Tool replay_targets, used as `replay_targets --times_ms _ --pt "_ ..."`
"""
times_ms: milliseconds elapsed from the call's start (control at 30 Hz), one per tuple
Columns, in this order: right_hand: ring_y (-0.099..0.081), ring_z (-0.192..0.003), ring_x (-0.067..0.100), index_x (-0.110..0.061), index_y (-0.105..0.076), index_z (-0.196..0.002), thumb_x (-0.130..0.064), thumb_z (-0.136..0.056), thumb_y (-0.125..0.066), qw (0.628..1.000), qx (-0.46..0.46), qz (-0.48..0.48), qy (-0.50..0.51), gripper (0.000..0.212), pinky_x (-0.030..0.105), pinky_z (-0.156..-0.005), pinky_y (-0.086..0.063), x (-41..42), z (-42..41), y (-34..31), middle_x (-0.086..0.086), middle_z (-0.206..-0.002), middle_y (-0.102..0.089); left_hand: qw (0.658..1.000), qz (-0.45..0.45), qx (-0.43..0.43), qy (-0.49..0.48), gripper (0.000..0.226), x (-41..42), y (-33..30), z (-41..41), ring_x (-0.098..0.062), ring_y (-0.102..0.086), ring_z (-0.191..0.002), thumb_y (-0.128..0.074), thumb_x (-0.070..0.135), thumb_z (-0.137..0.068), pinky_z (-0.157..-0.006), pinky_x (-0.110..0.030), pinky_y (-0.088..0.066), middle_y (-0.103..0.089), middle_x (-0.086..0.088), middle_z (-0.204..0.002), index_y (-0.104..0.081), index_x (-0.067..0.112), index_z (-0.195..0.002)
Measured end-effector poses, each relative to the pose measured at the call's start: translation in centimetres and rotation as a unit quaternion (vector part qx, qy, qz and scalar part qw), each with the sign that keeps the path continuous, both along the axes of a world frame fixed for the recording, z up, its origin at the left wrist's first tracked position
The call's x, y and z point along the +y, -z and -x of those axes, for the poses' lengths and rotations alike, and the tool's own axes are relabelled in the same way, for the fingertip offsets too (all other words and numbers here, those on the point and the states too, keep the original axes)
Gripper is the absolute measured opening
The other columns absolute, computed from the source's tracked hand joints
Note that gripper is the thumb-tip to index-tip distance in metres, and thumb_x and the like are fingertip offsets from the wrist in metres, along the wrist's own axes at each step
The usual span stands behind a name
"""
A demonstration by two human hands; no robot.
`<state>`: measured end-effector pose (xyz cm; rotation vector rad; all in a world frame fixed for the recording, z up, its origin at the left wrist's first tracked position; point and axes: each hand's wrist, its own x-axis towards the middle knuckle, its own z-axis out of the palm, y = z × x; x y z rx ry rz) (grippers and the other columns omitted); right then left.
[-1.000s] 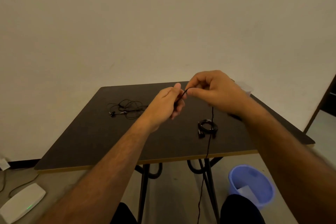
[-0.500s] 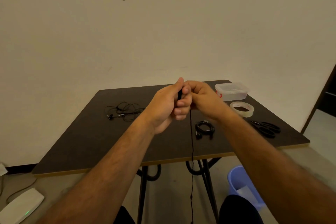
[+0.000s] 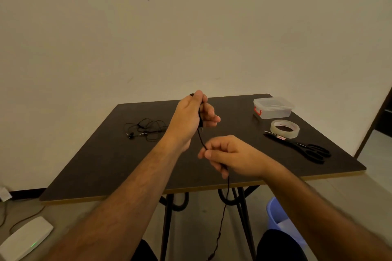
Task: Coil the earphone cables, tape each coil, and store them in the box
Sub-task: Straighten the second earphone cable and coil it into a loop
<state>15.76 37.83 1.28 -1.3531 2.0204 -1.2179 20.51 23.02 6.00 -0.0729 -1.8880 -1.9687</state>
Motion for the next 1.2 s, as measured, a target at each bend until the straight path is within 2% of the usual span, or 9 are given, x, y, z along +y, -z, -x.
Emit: replay_targets --times_ms 167,300,500,600,667,767,867,1000,1200 --pt "-0.054 -0.053 0.007 -0.018 -0.064 -0.095 -0.022 -0.097 -0.056 0.994 0.088 0.037 0.049 0.009 0.023 -0.056 -0.051 1.1 0.0 -3.8 -0.007 -0.060 -0.055 0.986 0.153 -0.026 -0.063 0.035 -0.2 1.3 0.2 -0.007 -0.057 -0.057 -0.033 0.032 -0.108 -0.059 -0.027 -0.047 -0.059 0.003 -0.064 -0.054 0.014 -0.087" --pt "-0.053 -0.050 0.010 -0.014 -0.066 -0.093 -0.017 -0.096 -0.060 0.980 0.134 0.111 0.100 0.007 0.025 -0.052 -0.050 1.6 1.1 -6.1 -0.004 -0.059 -0.057 0.981 0.188 -0.046 -0.021 0.043 0.5 1.3 -0.5 -0.011 -0.049 -0.051 -0.031 0.036 -0.108 -0.051 -0.024 -0.041 -0.054 0.005 -0.057 -0.055 0.013 -0.080" --pt "-0.053 -0.054 0.014 -0.002 -0.067 -0.092 -0.009 -0.091 -0.067 0.964 0.110 0.207 0.125 0.006 0.026 -0.051 -0.051 0.9 3.5 -7.5 0.020 -0.072 -0.061 0.987 0.066 -0.080 0.120 0.045 1.3 0.3 -1.2 -0.009 -0.023 -0.048 -0.025 0.046 -0.106 -0.047 -0.026 -0.021 -0.031 0.006 -0.056 -0.045 0.017 -0.078" --pt "-0.052 -0.059 0.024 -0.003 -0.067 -0.092 -0.008 -0.092 -0.065 0.964 0.053 0.240 0.103 0.005 0.023 -0.054 -0.049 0.1 4.3 -6.6 0.011 -0.070 -0.062 0.981 0.022 -0.088 0.173 0.049 1.7 -0.1 -1.5 -0.009 -0.018 -0.048 -0.022 0.054 -0.102 -0.048 -0.026 -0.018 -0.026 0.005 -0.058 -0.042 0.019 -0.075" --pt "-0.053 -0.066 0.029 -0.004 -0.066 -0.092 -0.011 -0.091 -0.065 0.958 -0.007 0.272 0.088 0.008 0.026 -0.058 -0.049 -0.3 4.3 -5.7 0.017 -0.075 -0.062 0.971 -0.016 -0.101 0.214 0.049 1.7 -0.2 -1.5 -0.009 -0.017 -0.048 -0.022 0.057 -0.101 -0.047 -0.024 -0.016 -0.025 0.006 -0.057 -0.041 0.020 -0.075" --pt "-0.058 -0.068 0.023 -0.007 -0.067 -0.089 -0.017 -0.089 -0.064 0.948 -0.063 0.297 0.098 0.010 0.030 -0.062 -0.050 -0.9 4.1 -4.2 0.008 -0.074 -0.066 0.956 -0.067 -0.130 0.255 0.047 1.9 -0.4 -1.4 -0.005 -0.017 -0.045 -0.026 0.053 -0.103 -0.045 -0.022 -0.014 -0.025 0.009 -0.055 -0.043 0.021 -0.073" --pt "-0.050 -0.068 0.030 -0.012 -0.070 -0.085 -0.016 -0.093 -0.062 0.943 -0.115 0.300 0.084 0.012 0.037 -0.066 -0.046 -1.7 3.9 -2.3 0.016 -0.076 -0.062 0.962 -0.089 -0.103 0.235 0.043 1.8 -0.4 -1.1 -0.005 -0.017 -0.044 -0.029 0.045 -0.106 -0.043 -0.021 -0.014 -0.024 0.009 -0.055 -0.044 0.021 -0.073" --pt "-0.048 -0.054 0.020 -0.014 -0.070 -0.088 -0.014 -0.099 -0.054 0.948 -0.147 0.274 0.074 0.019 0.031 -0.050 -0.048 -2.2 2.5 0.2 0.009 -0.069 -0.059 0.970 -0.125 -0.077 0.192 0.039 1.4 -0.9 -0.5 -0.007 -0.020 -0.046 -0.032 0.041 -0.106 -0.043 -0.020 -0.022 -0.027 0.006 -0.057 -0.045 0.018 -0.078" --pt "-0.055 -0.057 0.019 -0.023 -0.068 -0.086 -0.020 -0.101 -0.050 0.985 -0.082 0.145 0.049 0.024 0.035 -0.062 -0.048 -1.5 0.7 1.8 0.005 -0.070 -0.059 0.992 -0.078 -0.029 0.099 0.034 0.7 -0.8 0.1 -0.009 -0.034 -0.048 -0.031 0.037 -0.107 -0.049 -0.025 -0.030 -0.039 0.005 -0.058 -0.052 0.013 -0.093"
